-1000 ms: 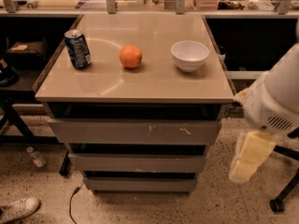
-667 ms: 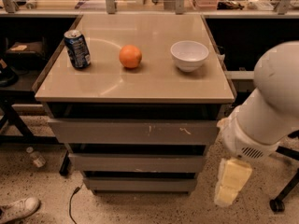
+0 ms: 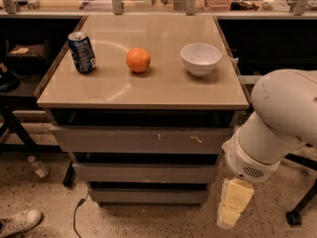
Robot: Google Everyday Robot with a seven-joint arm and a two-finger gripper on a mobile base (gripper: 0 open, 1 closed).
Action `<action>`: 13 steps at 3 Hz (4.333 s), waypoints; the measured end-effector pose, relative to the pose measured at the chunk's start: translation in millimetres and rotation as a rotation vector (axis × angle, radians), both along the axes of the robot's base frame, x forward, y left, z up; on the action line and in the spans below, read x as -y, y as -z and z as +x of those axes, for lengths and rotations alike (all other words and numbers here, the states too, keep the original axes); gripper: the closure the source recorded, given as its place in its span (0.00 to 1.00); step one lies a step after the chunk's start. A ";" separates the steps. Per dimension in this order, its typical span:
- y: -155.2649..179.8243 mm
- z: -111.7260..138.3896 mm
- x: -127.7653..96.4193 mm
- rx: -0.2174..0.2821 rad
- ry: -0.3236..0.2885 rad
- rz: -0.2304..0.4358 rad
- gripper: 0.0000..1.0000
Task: Open middle drawer
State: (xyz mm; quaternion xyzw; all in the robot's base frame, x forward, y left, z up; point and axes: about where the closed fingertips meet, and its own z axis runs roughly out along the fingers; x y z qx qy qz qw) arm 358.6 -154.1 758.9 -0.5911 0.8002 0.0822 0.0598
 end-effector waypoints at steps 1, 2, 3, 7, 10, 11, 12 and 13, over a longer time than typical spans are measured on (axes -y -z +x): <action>17.3 -4.5 -6.1 0.002 -0.004 0.060 0.00; 63.0 -9.0 -34.3 -0.003 -0.006 0.150 0.00; 108.4 -5.0 -67.7 0.020 -0.023 0.213 0.00; 164.6 36.5 -124.9 0.140 -0.067 0.252 0.00; 257.0 104.6 -138.1 0.257 0.007 0.234 0.00; 274.9 131.3 -133.4 0.293 0.018 0.221 0.00; 293.8 150.9 -131.5 0.308 0.019 0.208 0.00; 314.7 164.6 -132.6 0.311 0.012 0.194 0.00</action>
Offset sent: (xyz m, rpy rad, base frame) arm 0.0010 0.0761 -0.1271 0.2789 -0.0457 -0.0034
